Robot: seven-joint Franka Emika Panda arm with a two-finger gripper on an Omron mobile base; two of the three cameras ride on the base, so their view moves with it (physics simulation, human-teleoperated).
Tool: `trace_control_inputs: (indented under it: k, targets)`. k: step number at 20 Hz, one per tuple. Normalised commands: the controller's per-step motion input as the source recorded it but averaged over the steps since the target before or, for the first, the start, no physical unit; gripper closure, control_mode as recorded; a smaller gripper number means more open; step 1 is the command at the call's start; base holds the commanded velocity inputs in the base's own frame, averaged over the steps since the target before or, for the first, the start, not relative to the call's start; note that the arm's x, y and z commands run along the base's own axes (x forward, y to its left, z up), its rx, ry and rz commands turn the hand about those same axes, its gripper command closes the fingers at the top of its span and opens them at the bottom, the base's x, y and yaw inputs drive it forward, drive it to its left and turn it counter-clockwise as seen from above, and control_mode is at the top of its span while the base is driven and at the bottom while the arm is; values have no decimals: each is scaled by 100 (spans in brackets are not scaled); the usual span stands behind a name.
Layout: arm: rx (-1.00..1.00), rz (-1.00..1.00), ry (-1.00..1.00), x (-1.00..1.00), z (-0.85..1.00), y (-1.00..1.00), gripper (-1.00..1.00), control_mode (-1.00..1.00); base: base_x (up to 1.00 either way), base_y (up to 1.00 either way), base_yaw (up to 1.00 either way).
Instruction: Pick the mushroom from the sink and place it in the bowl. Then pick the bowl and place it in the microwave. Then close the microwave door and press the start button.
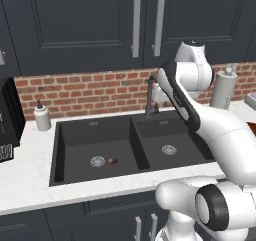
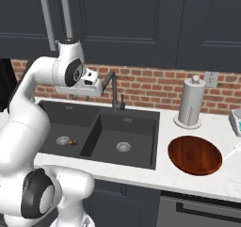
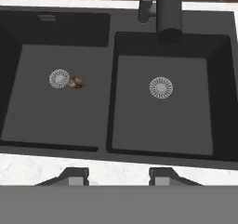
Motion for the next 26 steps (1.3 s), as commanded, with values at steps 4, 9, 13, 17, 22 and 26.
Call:
trace_control_inputs:
  k: [4,9,13,17,22,26]
  targets:
    - [-12,0,4,-5,-10,18,-100,-100,0,0,0]
    - [-17,-4,10,0,-51,96,-100,-100,0,0,0]
    - [0,0,7,18,-98,90,-100,-100,0,0,0]
    - [0,0,8,54,-89,65,-100,-100,0,0,0]
    - [-7,0,12,86,-53,69,-100,-100,0,0,0]
    - [-12,3,17,85,-38,35,-100,-100,0,0,0]
